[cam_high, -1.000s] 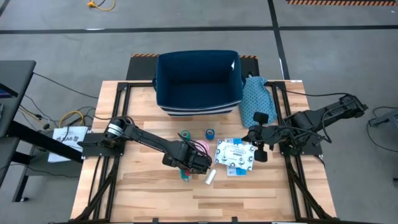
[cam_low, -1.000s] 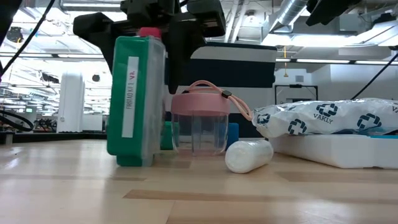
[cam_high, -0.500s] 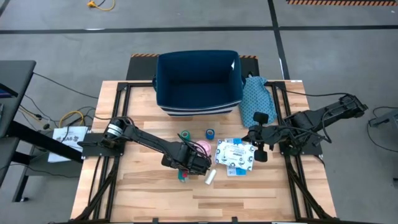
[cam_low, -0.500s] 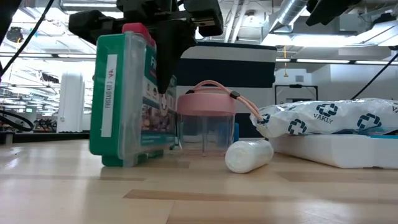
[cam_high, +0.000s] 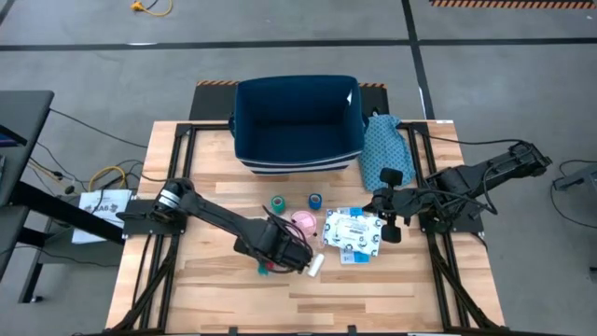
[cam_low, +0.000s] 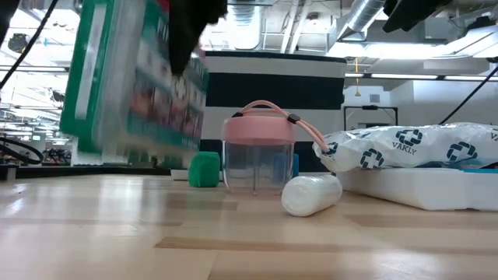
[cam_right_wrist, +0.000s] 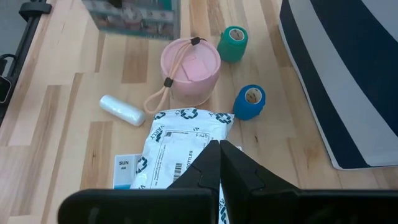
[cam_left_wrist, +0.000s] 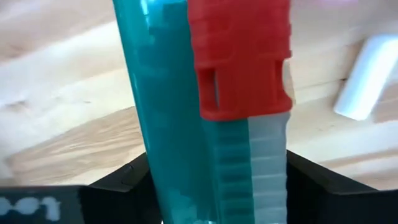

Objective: Pick & place medical supplies in basket/bin
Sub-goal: Put the first aid box into the bin

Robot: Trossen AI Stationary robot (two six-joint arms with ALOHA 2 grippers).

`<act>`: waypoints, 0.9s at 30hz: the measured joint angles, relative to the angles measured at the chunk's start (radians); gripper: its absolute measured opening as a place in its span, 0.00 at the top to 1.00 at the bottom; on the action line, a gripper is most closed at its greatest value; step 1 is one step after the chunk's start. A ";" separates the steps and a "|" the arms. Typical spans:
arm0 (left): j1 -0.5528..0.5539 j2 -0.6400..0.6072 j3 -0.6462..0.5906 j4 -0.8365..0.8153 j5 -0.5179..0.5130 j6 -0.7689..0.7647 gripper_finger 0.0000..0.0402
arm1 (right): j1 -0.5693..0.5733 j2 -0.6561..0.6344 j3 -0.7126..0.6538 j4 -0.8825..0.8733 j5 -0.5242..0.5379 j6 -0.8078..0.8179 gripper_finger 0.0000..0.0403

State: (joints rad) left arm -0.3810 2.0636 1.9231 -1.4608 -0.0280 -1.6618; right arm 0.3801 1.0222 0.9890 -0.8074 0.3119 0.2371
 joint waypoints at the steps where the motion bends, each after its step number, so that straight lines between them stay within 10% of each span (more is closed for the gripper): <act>1: -0.001 -0.001 0.034 -0.033 -0.012 0.006 0.46 | 0.000 0.000 0.000 0.000 0.000 0.000 1.00; 12: 0.028 -0.022 0.423 -0.114 -0.167 0.208 0.46 | -0.002 0.000 0.000 0.043 0.000 0.039 1.00; 27: 0.185 -0.309 0.405 -0.093 -0.442 0.528 0.46 | -0.058 0.001 0.000 0.078 0.007 0.156 1.00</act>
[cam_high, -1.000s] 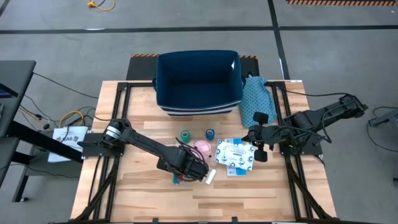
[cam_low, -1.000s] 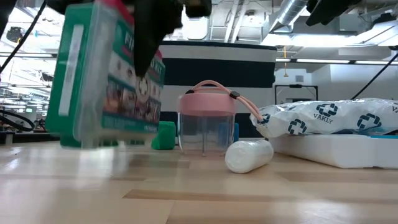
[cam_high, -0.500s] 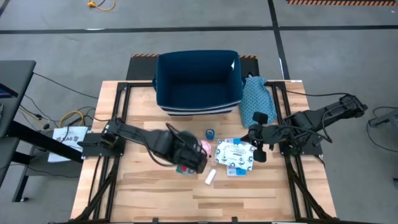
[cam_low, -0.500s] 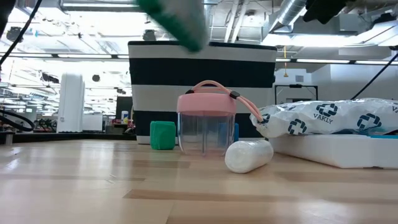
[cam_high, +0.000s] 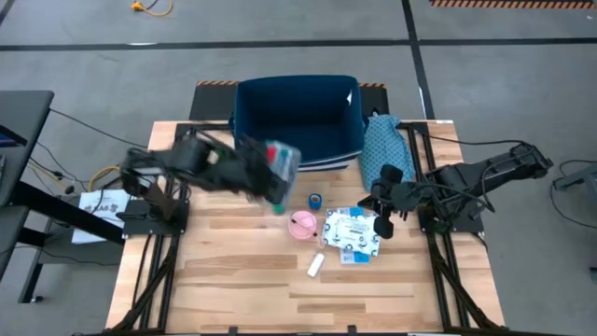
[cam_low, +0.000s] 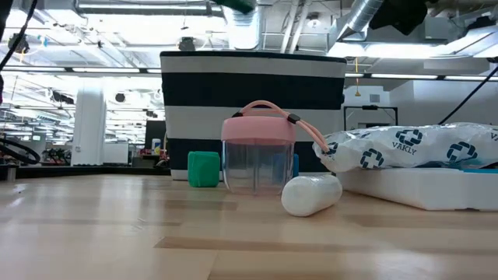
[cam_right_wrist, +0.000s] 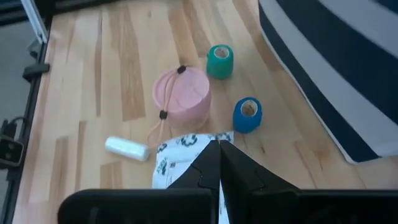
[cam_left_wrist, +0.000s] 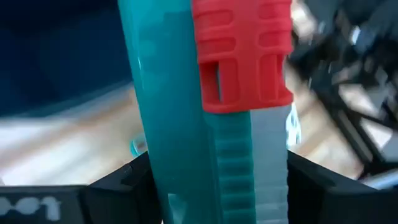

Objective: Pick & place medical supplies in basket/bin
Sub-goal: Put the first aid box into the bin

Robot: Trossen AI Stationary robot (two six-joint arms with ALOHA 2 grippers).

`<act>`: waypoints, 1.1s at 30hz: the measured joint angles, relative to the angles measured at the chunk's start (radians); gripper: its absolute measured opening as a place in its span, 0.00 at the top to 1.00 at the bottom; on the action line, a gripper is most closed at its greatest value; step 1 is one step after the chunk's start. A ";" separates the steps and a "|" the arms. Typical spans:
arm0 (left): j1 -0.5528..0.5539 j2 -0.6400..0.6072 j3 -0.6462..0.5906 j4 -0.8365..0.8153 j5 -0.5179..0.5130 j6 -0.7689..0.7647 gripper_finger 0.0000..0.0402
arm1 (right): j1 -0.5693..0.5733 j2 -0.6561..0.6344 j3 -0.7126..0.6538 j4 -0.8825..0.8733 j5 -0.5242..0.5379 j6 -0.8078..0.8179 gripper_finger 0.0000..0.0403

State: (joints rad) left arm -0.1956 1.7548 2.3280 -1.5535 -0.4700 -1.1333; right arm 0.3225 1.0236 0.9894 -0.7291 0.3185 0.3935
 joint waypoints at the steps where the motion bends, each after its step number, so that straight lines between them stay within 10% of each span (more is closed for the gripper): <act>1: 0.018 -0.022 0.000 0.007 -0.020 0.028 0.46 | -0.006 0.005 0.000 0.013 0.001 0.000 1.00; 12: 0.260 -0.187 0.000 0.294 -0.022 0.516 0.46 | -0.138 0.095 0.001 0.275 0.005 -0.032 1.00; 22: 0.540 -0.167 -0.002 0.401 0.308 0.792 0.46 | -0.284 0.177 0.000 0.645 0.000 -0.131 1.00; 33: 0.813 -0.150 -0.136 0.468 0.655 0.900 0.46 | -0.485 0.175 0.093 0.652 -0.024 -0.318 1.00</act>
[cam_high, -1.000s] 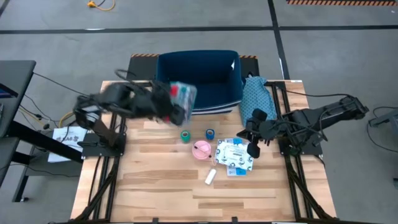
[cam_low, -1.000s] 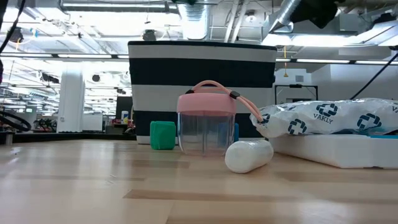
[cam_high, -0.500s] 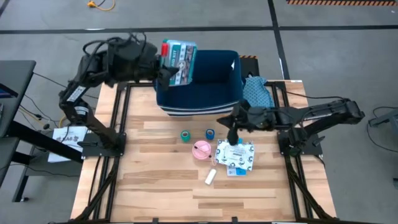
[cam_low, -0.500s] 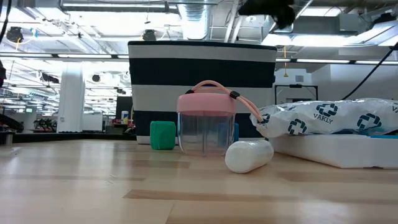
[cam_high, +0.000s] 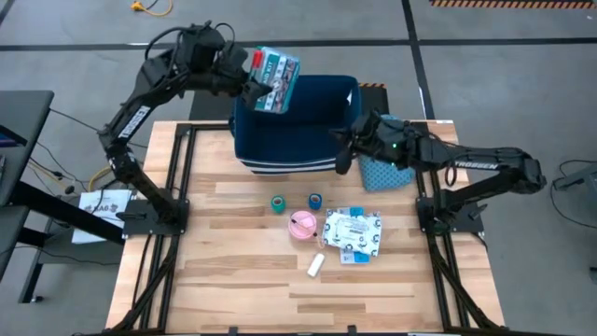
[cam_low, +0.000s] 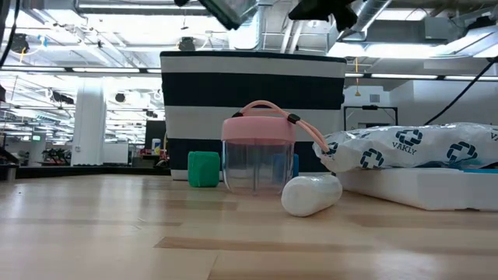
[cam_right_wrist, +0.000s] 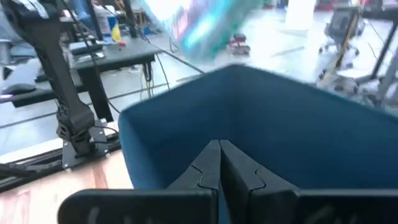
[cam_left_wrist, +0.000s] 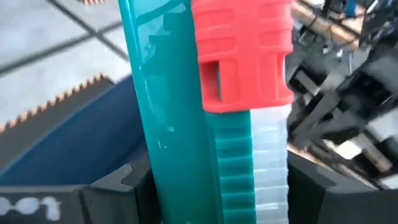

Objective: Pick & place medical supplies in basket/bin
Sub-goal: Put the first aid box into the bin

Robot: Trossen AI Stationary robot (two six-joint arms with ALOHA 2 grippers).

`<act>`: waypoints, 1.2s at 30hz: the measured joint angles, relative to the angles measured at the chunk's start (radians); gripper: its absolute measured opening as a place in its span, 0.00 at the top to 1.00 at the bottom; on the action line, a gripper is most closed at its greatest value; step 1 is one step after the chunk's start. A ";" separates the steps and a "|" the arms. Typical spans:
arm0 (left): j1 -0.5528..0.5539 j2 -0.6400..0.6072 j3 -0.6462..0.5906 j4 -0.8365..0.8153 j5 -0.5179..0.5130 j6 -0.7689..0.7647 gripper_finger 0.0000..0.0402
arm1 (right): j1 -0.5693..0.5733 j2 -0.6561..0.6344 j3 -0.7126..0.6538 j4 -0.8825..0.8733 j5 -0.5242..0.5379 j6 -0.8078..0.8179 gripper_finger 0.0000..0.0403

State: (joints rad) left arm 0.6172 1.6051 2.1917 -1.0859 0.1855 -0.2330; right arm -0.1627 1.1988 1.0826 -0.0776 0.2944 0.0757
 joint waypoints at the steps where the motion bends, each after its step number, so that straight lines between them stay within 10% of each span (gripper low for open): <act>1: 0.014 -0.001 -0.019 -0.003 0.018 0.002 0.46 | -0.011 0.000 0.006 0.000 -0.010 -0.015 1.00; 18: 0.096 0.002 -0.491 0.126 0.064 -0.113 0.46 | -0.084 0.000 0.016 -0.075 -0.050 -0.003 1.00; 36: 0.038 0.001 -0.536 0.109 0.056 0.052 0.46 | -0.104 0.000 0.016 -0.155 -0.054 -0.033 1.00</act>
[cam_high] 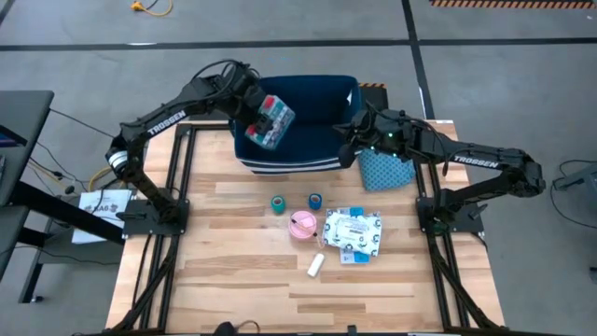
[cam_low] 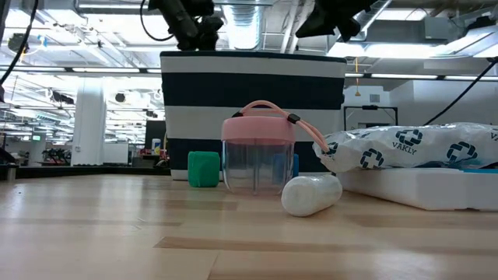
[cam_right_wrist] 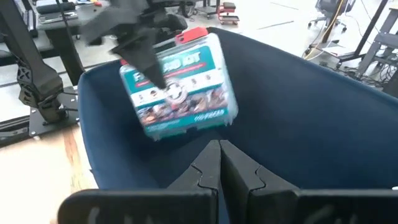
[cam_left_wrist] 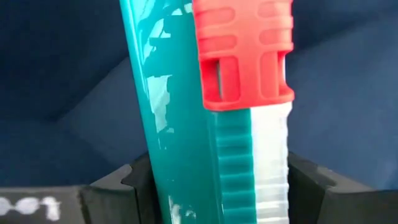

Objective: Pick & place medical supplies in basket/bin
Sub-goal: Put the first aid box into the bin

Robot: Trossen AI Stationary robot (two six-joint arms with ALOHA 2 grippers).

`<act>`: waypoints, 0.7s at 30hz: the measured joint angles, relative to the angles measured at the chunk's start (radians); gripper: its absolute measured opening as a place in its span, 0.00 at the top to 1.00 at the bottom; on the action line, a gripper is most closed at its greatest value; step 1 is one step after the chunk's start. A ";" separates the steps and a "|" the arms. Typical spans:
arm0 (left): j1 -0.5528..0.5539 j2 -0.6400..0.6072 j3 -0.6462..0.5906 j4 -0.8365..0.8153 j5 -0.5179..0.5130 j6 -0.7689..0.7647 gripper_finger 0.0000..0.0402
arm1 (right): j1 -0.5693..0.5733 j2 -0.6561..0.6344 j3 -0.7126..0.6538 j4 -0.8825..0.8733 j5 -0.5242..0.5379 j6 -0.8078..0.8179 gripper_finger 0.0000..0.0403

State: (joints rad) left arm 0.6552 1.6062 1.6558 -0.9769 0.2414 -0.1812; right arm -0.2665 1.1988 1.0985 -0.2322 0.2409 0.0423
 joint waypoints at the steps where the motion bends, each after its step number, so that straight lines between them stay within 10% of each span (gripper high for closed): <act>1: -0.013 0.000 0.000 0.010 0.000 0.034 0.46 | 0.000 0.000 0.000 0.000 0.000 -0.004 1.00; 21: -0.037 0.160 0.073 -0.022 -0.118 0.539 0.47 | -0.005 0.000 0.000 -0.026 -0.009 -0.025 1.00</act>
State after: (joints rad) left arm 0.6179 1.7661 1.7291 -0.9984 0.1235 0.3583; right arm -0.2710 1.1988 1.0985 -0.2586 0.2323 0.0171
